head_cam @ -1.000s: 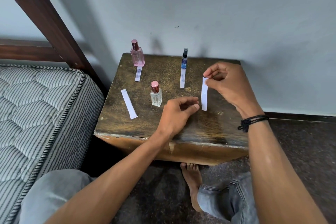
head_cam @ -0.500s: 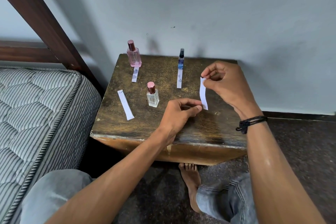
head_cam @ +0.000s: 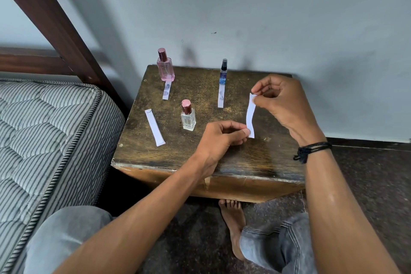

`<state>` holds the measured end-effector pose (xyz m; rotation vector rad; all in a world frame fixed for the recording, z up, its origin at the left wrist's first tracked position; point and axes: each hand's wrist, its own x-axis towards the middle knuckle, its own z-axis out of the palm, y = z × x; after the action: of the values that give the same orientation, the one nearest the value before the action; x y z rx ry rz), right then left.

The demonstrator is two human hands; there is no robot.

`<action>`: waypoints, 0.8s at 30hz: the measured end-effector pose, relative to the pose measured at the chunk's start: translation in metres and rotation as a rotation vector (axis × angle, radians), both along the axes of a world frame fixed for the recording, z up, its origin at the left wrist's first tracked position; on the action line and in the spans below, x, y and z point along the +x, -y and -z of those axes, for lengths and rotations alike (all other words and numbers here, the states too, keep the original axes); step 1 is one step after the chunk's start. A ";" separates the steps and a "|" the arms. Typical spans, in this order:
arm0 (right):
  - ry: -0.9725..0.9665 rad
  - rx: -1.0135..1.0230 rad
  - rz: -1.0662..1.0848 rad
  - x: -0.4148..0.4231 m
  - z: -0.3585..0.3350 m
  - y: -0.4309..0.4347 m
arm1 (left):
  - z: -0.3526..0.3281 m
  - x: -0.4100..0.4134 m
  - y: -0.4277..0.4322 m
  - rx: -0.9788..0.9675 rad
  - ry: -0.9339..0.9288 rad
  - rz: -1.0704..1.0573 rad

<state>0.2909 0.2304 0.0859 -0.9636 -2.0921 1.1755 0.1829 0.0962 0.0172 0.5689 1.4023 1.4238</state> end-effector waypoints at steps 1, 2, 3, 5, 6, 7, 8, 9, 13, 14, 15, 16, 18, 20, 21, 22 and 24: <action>-0.002 -0.001 0.000 0.000 0.000 0.000 | 0.000 0.000 0.000 0.012 0.037 0.006; -0.001 -0.003 0.000 0.000 0.000 0.000 | -0.001 0.000 0.000 0.021 0.074 0.013; 0.000 -0.006 0.002 0.001 0.000 -0.001 | -0.001 0.000 0.000 0.028 0.105 0.019; 0.002 -0.011 0.010 0.002 0.001 -0.003 | -0.001 0.000 0.000 0.030 0.138 0.025; 0.000 -0.011 0.013 0.003 0.002 -0.004 | -0.002 0.000 0.000 0.027 0.142 0.023; -0.001 -0.011 0.011 0.004 0.002 -0.005 | -0.002 -0.001 0.000 0.022 0.144 0.020; -0.002 -0.011 0.006 0.004 0.002 -0.005 | -0.001 -0.001 0.000 0.016 0.146 0.017; -0.004 -0.011 -0.001 0.004 0.003 -0.005 | -0.001 -0.002 0.000 0.011 0.150 0.016; -0.016 -0.015 -0.040 0.005 0.001 -0.003 | 0.000 -0.002 0.000 -0.003 0.172 0.014; -0.021 -0.021 -0.049 0.005 0.000 -0.003 | 0.000 -0.003 0.000 -0.005 0.181 0.014; -0.024 -0.029 -0.061 0.004 0.000 -0.003 | 0.000 -0.003 0.000 -0.005 0.193 0.013; -0.027 -0.039 -0.081 0.004 0.000 -0.003 | -0.001 -0.003 0.000 -0.004 0.206 0.012; -0.026 -0.058 -0.133 0.003 0.001 -0.003 | -0.002 -0.004 0.001 -0.001 0.228 0.007; -0.020 -0.053 -0.150 0.003 0.003 -0.003 | -0.002 -0.004 0.001 -0.001 0.245 -0.001; -0.019 -0.040 -0.133 0.003 0.005 -0.004 | -0.002 -0.005 0.001 -0.001 0.250 -0.002; -0.014 -0.024 -0.107 0.004 0.007 -0.005 | -0.002 -0.005 0.001 0.000 0.254 -0.001; 0.007 0.004 -0.070 0.005 0.010 -0.008 | -0.001 -0.005 0.002 0.004 0.262 0.000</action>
<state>0.2963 0.2386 0.0764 -0.9008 -2.1479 1.2042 0.1775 0.0938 0.0185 0.3699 1.1911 1.4445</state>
